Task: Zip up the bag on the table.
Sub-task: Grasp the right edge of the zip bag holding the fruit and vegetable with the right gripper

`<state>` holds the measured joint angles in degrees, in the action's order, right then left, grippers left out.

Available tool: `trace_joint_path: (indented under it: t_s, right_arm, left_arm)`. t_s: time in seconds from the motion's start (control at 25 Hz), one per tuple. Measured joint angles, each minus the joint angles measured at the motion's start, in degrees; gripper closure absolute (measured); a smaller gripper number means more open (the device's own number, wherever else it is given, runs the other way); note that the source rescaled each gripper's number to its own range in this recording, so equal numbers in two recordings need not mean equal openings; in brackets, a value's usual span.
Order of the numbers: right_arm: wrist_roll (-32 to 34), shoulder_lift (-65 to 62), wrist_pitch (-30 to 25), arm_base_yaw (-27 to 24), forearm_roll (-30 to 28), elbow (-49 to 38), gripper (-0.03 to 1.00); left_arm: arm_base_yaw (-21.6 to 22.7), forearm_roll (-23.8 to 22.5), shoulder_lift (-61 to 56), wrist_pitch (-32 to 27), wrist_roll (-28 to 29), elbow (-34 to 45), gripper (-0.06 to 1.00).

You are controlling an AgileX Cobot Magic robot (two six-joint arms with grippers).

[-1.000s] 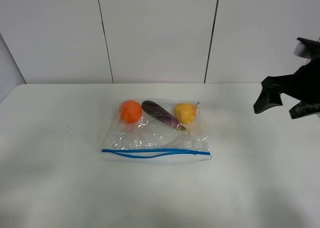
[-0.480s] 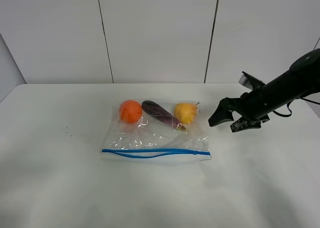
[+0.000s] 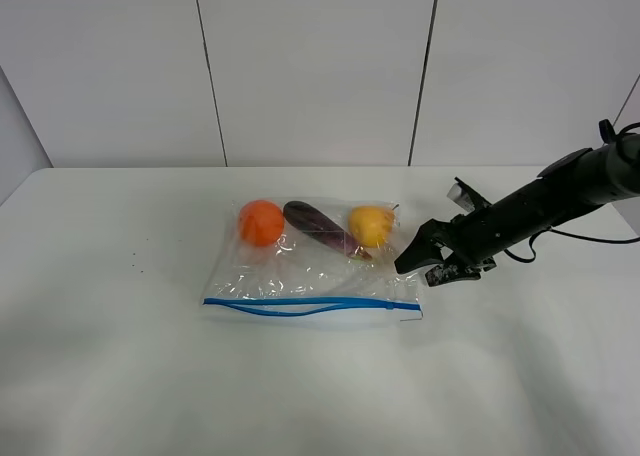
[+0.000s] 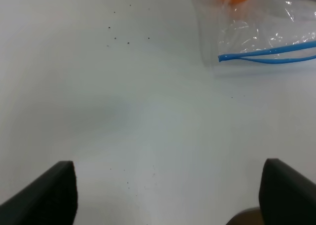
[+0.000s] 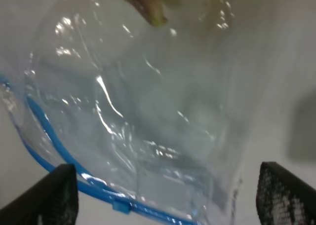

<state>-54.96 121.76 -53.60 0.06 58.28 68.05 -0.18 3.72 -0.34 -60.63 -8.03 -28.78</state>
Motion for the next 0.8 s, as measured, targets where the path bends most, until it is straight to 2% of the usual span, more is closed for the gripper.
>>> trace_joint_path:
  t_s: [0.24,0.6,0.8]
  right_arm:
    - [-4.3,5.1,-5.0,0.0,4.9,2.2,0.13]
    - [-7.5,8.3,-8.3,0.0,8.4,2.3,0.14]
    - [-7.6,9.2,-9.4,0.2,8.1,2.3,0.28]
  left_arm:
    - [0.0,0.0,0.0,0.0,0.0,0.0,-0.06]
    - [0.0,0.0,0.0,0.0,0.0,0.0,-0.06]
    - [0.0,0.0,0.0,0.0,0.0,0.0,-0.06]
